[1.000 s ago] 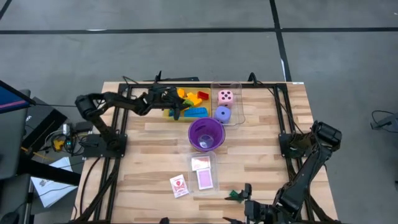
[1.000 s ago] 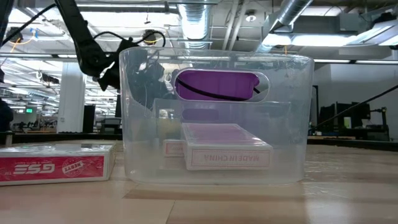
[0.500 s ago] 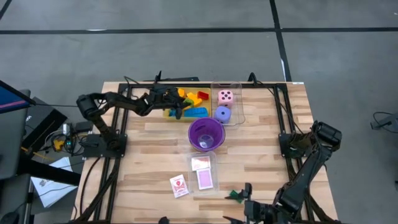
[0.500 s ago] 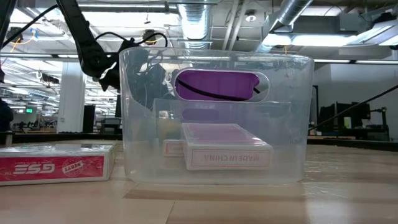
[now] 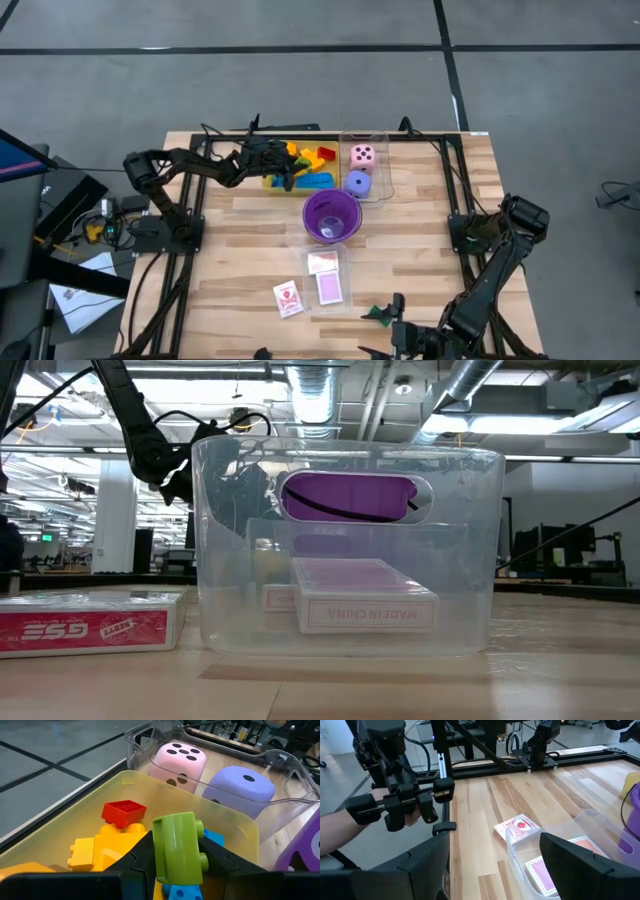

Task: Pick & Place Toys
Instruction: Put the light green game piece into the yellow bin, then put the green game piece into the yellow bin

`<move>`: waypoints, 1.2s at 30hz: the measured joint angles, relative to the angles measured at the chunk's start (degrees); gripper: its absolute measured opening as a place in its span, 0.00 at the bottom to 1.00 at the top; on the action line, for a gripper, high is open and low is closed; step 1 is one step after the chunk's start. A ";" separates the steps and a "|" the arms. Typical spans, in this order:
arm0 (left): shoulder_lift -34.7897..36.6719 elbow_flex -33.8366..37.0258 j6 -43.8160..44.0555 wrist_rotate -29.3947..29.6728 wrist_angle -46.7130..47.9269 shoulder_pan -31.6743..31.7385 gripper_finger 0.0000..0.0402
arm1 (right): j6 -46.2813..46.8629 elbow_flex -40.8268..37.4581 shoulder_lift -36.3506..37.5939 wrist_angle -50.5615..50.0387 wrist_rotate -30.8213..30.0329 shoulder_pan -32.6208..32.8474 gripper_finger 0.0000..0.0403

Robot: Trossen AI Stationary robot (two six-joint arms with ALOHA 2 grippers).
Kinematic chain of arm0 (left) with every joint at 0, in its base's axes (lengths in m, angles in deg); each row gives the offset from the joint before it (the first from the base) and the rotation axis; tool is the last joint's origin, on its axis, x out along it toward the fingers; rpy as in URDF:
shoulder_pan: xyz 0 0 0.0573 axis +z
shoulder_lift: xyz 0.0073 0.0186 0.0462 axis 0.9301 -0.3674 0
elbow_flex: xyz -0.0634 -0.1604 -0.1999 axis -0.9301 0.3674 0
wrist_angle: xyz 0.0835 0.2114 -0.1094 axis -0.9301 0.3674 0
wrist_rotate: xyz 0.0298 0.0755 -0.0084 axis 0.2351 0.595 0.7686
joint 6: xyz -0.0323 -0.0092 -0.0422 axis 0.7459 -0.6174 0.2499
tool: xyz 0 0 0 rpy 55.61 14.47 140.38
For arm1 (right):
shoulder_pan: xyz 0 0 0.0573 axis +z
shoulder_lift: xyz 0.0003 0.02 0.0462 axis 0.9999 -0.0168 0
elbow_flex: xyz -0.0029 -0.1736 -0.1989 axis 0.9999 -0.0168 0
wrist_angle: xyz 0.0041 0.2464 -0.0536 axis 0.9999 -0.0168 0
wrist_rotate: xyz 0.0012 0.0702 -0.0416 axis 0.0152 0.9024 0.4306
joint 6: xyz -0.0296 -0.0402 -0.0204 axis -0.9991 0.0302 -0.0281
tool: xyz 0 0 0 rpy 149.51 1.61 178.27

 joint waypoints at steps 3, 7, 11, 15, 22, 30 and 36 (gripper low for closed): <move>0.00 0.00 0.00 0.00 -0.24 0.00 0.24 | 0.00 0.00 0.00 0.00 0.12 0.02 0.75; 0.04 0.00 0.00 0.02 -1.73 -0.02 0.26 | 0.00 0.00 0.01 0.00 0.19 0.02 0.75; 0.04 0.00 0.09 2.55 -3.73 -0.73 0.30 | 0.30 0.00 0.04 -0.01 1.33 0.02 0.75; 0.04 0.00 -0.08 6.85 -5.25 -2.50 0.39 | 0.46 0.00 0.04 -0.02 1.59 0.02 0.75; 0.04 0.00 -3.46 7.08 -6.68 -4.56 0.60 | 1.53 0.00 0.04 -0.07 2.72 0.04 0.75; 0.32 0.00 -4.44 6.23 -8.66 -5.42 0.71 | 1.52 0.00 0.04 -0.09 2.72 0.04 0.75; 3.08 0.00 -4.61 5.99 -7.95 -6.26 0.71 | 1.51 0.00 0.04 -0.46 2.72 0.04 0.75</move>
